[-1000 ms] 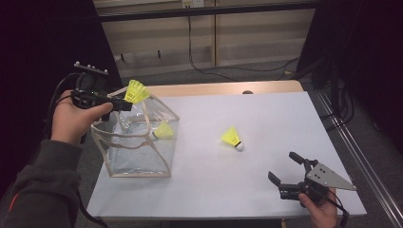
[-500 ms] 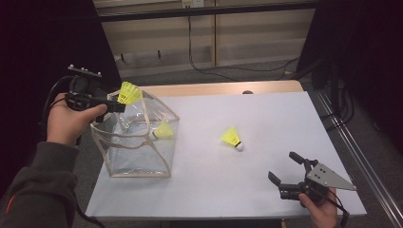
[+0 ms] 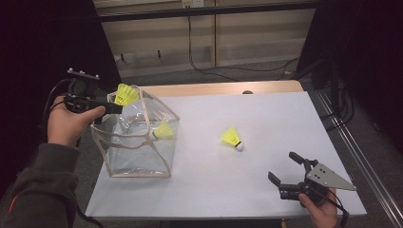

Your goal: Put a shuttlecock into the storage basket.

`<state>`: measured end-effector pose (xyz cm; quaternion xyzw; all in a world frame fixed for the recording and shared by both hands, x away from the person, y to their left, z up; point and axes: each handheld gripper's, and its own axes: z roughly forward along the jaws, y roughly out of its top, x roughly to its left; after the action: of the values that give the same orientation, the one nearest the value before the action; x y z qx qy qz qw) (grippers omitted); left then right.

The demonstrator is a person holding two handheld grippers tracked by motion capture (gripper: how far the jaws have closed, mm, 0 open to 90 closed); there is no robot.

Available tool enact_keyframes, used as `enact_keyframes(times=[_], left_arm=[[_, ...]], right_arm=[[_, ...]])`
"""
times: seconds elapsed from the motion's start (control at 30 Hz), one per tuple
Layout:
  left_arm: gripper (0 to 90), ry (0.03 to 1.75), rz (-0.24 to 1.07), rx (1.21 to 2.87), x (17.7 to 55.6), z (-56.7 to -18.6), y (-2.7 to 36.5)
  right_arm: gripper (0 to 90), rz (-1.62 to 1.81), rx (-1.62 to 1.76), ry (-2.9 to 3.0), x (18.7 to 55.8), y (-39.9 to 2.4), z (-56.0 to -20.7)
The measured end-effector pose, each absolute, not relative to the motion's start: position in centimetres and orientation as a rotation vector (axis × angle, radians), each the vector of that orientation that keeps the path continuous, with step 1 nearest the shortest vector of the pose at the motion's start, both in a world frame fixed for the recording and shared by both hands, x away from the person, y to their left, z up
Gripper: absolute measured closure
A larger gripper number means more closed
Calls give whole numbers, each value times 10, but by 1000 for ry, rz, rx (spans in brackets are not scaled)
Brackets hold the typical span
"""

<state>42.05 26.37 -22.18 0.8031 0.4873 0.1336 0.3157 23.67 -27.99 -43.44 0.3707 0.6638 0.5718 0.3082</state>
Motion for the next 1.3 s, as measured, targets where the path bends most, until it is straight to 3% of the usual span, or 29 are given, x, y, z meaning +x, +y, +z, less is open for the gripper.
enact_keyframes(times=[1.3], left_arm=[[647,1401,400,2094,435,-261,261]], right_arm=[[26,1513,984,1757,236,-280,-435]])
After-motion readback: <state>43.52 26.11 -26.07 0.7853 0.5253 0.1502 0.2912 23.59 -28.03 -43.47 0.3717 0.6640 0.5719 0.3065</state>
